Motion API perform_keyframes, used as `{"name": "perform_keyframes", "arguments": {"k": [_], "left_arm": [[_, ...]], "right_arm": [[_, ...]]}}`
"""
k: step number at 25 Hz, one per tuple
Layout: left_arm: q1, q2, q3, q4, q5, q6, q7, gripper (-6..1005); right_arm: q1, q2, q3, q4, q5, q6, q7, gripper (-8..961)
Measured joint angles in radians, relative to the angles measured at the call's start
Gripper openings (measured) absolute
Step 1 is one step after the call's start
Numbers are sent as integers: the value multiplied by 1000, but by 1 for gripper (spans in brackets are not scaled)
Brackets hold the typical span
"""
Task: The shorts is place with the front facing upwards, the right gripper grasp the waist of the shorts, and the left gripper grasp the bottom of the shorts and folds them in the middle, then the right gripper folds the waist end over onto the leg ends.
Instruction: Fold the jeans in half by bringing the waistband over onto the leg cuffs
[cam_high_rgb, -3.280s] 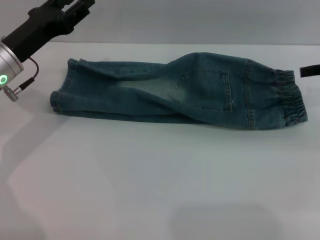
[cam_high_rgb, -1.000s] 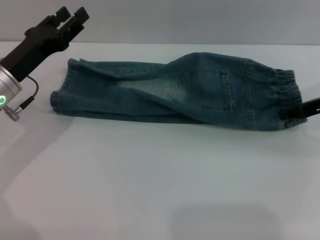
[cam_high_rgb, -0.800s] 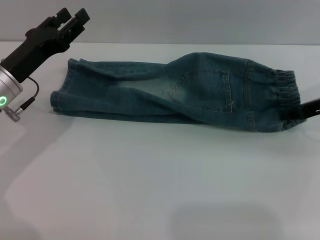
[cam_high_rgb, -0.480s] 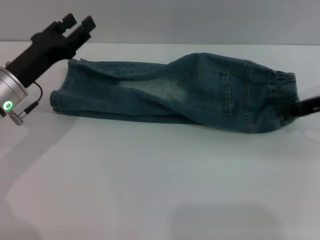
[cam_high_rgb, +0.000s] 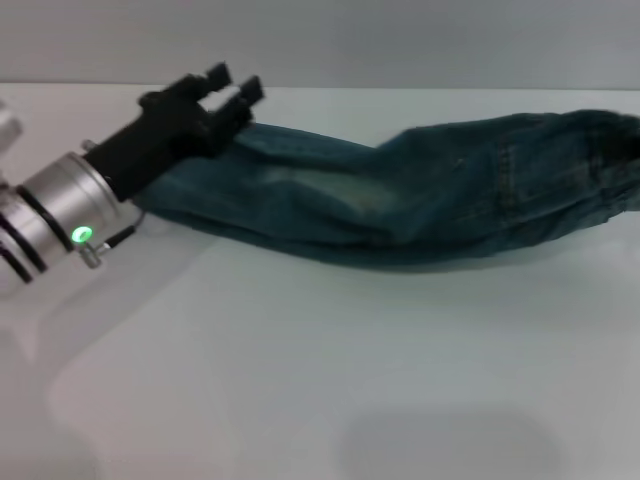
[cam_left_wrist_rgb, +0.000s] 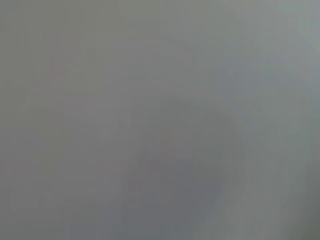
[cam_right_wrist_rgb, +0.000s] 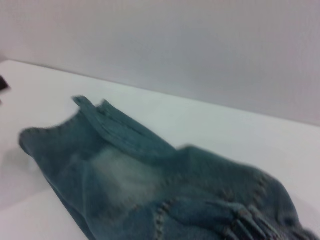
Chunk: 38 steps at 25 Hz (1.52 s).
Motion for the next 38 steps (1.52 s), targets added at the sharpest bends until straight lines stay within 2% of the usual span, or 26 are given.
{"name": "perform_keyframes", "arguments": {"k": [6,10,19,27,38], "left_arm": [[-66,-4,23,-108,3,-53,81,507],[-106,-8,23,-160,2,-107,129,502],[-220,-8,22,-285,6,-252,222,503],[-253,-8,17,-317,7,-327,248,503],[-266,-9,8,-385,70,-342,250,502]], "right_arm": [[8,-4,19,-118,39,-130,48,13],[7,-6,29,-148,68,-199,54,13],[-9,-1,74,-279,103,-342,75,14],[-6,-13,134,-357,216,-431,116,14],[37,-32,148,-400,251,-441,153,14]]}}
